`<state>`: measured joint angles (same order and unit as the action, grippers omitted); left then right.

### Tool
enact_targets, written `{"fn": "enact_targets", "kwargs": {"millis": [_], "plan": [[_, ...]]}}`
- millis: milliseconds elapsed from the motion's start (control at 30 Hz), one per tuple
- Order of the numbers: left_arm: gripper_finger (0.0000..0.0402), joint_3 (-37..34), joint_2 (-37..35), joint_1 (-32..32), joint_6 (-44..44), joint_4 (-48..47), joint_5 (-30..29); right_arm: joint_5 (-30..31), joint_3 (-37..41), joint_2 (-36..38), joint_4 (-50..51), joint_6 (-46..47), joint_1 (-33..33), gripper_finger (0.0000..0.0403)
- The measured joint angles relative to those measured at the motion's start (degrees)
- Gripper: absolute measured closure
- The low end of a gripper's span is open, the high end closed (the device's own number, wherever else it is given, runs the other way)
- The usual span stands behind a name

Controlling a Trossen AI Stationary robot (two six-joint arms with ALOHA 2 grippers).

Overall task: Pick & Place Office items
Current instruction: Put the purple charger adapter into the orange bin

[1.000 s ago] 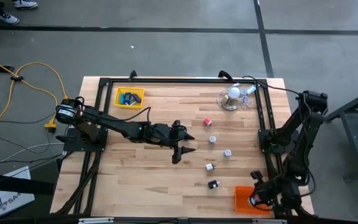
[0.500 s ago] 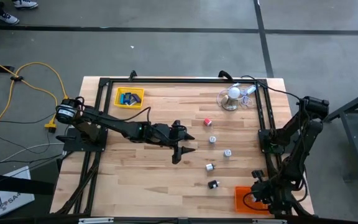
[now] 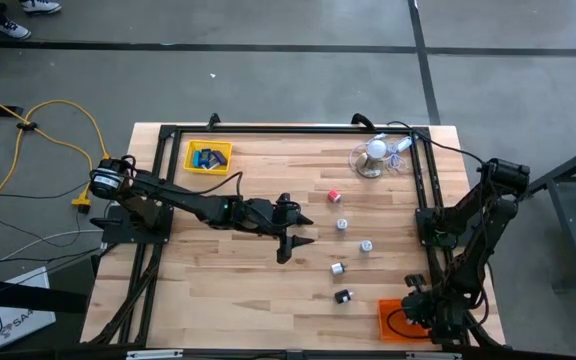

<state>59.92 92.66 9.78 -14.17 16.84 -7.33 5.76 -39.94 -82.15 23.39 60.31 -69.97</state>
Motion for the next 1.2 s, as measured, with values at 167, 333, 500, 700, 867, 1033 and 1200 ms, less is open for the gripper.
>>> {"fn": "enact_targets", "kwargs": {"millis": [167, 333, 500, 700, 867, 1033, 1200], "plan": [[0.0159, 0.0, 0.0, 0.0, 0.0, 0.0, 0.0, 0.0, 0.0, 0.0, -1.4, 0.0, 0.0, 0.0267], [0.0159, 0.0, 0.0, 0.1, 0.0, 0.0, 0.0, 0.0, 0.0, 0.0, -1.8, 0.0, 0.0, 0.0267], [0.0159, 0.0, 0.0, 0.5, 0.0, 0.0, 0.0, 0.0, 0.0, 0.0, -2.0, -0.1, 0.0, 0.0268], [0.0159, 0.0, 0.0, 1.0, 0.0, 0.0, 0.0, 0.3, 0.0, 0.0, -2.0, 0.0, 0.0, 0.0248], [0.0159, 0.0, 0.0, 1.0, 0.0, 0.0, 0.0, 1.0, 0.0, 0.0, -2.2, 0.0, 0.0, 0.0234], [0.0159, 0.0, 0.0, 1.0, 0.0, 0.0, 0.0, 1.3, 0.0, 0.0, -3.1, 0.0, 0.0, 0.0231], [0.0159, 0.0, 0.0, 1.0, 0.0, 0.0, 0.0, 1.3, 0.0, 0.0, -4.0, -0.1, 0.0, 0.0231]]}}
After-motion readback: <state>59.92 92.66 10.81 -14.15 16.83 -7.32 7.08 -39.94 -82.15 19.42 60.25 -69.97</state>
